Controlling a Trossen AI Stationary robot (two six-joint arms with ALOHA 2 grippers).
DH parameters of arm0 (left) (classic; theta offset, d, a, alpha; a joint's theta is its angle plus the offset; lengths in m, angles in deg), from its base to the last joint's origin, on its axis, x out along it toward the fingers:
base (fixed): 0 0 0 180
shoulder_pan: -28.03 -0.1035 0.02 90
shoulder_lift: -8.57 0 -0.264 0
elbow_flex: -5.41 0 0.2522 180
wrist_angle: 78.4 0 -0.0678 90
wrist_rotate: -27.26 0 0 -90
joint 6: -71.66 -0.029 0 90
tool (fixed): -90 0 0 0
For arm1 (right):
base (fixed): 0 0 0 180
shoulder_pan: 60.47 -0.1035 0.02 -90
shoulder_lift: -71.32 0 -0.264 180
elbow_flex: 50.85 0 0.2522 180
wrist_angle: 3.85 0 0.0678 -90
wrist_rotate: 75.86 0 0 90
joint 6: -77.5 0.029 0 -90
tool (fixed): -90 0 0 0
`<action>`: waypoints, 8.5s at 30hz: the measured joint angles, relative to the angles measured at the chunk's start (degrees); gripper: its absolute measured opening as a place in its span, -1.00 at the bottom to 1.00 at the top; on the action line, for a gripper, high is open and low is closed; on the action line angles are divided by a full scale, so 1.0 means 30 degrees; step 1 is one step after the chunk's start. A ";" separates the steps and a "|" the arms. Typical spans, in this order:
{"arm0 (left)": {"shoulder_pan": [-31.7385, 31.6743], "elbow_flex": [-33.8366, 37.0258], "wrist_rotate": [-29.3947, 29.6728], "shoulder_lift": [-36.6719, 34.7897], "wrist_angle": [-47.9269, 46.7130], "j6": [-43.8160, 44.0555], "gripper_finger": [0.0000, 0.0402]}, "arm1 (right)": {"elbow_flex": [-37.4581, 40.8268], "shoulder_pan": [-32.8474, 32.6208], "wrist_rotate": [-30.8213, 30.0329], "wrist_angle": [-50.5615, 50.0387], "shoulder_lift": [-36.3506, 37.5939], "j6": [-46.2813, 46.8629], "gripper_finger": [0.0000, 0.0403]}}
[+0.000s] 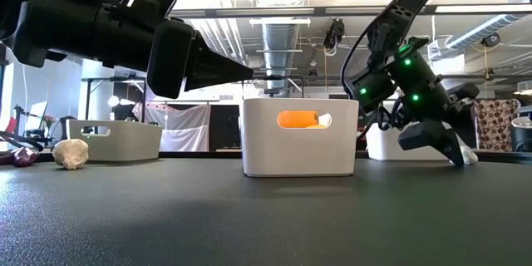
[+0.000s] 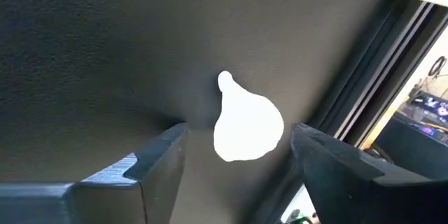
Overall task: Sort produce into baskets
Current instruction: Put the garlic into the top white bin
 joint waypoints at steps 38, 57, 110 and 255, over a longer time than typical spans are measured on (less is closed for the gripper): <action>-0.0359 0.0056 -0.0001 -0.0007 -0.0403 0.0082 0.06 | -0.7420 -0.0400 0.1150 -0.0619 0.1785 -0.1508 -0.41; -0.0699 0.0138 -0.0007 -0.0007 -0.1254 0.0634 0.06 | -0.8459 0.4322 -0.5629 -0.0592 0.1450 -0.3007 -0.37; -0.0699 -0.0168 -0.0357 -0.0007 -0.1452 0.0944 0.06 | -0.7708 -0.1183 0.0992 0.0118 0.5068 -0.0013 -0.20; -0.0787 -0.0124 -0.0510 -0.0007 -0.1023 0.2937 0.06 | 0.1369 -1.8068 1.6484 0.2304 0.1574 0.6413 -0.94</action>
